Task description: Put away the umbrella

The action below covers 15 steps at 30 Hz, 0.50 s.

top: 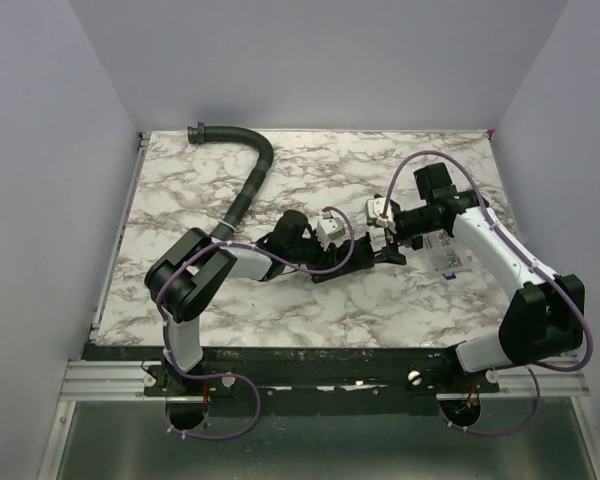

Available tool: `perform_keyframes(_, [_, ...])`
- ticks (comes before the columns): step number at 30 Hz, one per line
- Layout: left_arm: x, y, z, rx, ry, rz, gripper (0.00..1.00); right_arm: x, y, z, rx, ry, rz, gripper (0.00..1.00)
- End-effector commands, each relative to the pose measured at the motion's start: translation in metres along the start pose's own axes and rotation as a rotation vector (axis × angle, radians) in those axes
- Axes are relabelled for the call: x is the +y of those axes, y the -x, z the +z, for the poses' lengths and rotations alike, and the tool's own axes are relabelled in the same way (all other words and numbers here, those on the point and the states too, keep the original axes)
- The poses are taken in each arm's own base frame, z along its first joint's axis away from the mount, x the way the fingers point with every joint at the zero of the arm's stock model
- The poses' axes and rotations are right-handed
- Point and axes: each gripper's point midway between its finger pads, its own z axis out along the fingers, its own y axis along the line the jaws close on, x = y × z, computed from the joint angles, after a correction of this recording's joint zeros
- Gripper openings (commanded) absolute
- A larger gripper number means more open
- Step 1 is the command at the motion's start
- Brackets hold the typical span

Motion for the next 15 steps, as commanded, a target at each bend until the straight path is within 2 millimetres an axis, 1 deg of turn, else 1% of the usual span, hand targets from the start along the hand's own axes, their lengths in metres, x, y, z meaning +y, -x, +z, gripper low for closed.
perform_keyframes(1, [-0.022, -0.146, -0.026, 0.445, 0.009, -0.362, 0.00, 0.008, -0.022, 0.019, -0.002, 0.090, -0.164, 0.97])
perform_keyframes(4, [-0.024, -0.154, -0.024, 0.471, -0.002, -0.387, 0.00, 0.012, -0.030, 0.024, -0.001, 0.088, -0.266, 0.98])
perform_keyframes(5, [-0.024, -0.155, -0.024, 0.477, -0.002, -0.395, 0.00, 0.010, -0.032, 0.028, 0.007, 0.068, -0.297, 0.99])
perform_keyframes(6, [-0.024, -0.156, -0.024, 0.481, -0.005, -0.401, 0.00, 0.004, -0.033, 0.032, 0.018, 0.032, -0.335, 0.99])
perform_keyframes(9, [-0.027, -0.159, -0.022, 0.492, -0.020, -0.424, 0.00, 0.000, -0.047, 0.044, 0.059, 0.005, -0.388, 1.00])
perform_keyframes(15, [-0.030, -0.160, -0.018, 0.502, -0.046, -0.461, 0.00, 0.015, -0.076, 0.064, 0.114, -0.005, -0.462, 1.00])
